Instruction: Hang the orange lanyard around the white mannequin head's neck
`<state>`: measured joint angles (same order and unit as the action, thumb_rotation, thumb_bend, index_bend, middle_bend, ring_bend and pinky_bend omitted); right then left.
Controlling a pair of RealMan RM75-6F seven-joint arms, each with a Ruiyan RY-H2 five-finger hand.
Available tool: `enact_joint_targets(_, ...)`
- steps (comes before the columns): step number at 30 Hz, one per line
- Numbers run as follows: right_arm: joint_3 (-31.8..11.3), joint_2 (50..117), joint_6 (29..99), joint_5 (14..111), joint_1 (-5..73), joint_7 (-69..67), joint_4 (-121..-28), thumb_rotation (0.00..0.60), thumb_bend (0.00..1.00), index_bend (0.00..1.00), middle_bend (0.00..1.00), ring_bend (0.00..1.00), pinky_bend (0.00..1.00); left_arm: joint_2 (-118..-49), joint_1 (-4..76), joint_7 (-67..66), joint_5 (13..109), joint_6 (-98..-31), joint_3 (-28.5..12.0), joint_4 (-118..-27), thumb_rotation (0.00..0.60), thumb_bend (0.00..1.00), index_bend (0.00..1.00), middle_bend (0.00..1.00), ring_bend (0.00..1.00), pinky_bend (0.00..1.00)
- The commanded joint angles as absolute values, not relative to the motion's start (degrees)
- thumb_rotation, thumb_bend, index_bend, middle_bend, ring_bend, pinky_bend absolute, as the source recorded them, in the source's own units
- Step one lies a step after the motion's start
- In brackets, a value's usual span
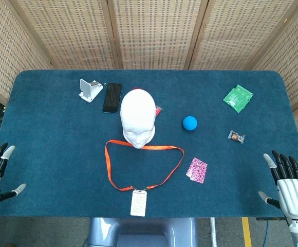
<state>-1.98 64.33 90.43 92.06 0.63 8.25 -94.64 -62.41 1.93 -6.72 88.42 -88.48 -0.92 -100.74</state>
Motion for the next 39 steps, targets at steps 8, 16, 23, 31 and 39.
enact_joint_targets(8, -1.99, 64.58, 88.47, 91.42, 1.53, 8.16, -94.96, 0.600, 0.00, 0.01, 0.00, 0.00, 0.00, -62.94, 2.37, -7.43, 88.05, -87.63, -1.03, -100.47, 0.600, 0.00, 0.00, 0.00, 0.00, 0.00)
enact_joint_targets(16, -4.76, 63.78, 77.19, 88.48, 9.12, 7.85, -98.45, 0.600, 0.00, 0.14, 0.00, 0.00, 0.00, -63.79, 2.88, -8.61, 86.72, -87.06, -1.82, -100.16, 0.600, 0.00, 0.00, 0.00, 0.00, 0.00)
enact_joint_targets(23, -7.68, 65.23, 65.81, 84.40, 17.45, 6.20, -99.55, 0.600, 0.08, 0.27, 0.00, 0.00, 0.00, -64.27, 3.53, -9.49, 84.57, -85.66, -2.50, -99.84, 0.600, 0.00, 0.00, 0.00, 0.00, 0.00)
enact_joint_targets(31, -9.91, 71.72, 57.47, 77.81, 24.48, 8.65, -96.86, 0.600, 0.28, 0.34, 0.00, 0.00, 0.00, -64.33, 4.07, -9.28, 83.37, -84.64, -2.86, -99.48, 0.600, 0.00, 0.00, 0.00, 0.00, 0.00)
enact_joint_targets(39, -11.61, 79.32, 53.29, 69.35, 30.37, 16.04, -93.35, 0.600, 0.37, 0.36, 0.00, 0.00, 0.00, -64.62, 4.54, -9.64, 82.58, -83.71, -2.88, -99.27, 0.600, 0.00, 0.00, 0.00, 0.00, 0.00)
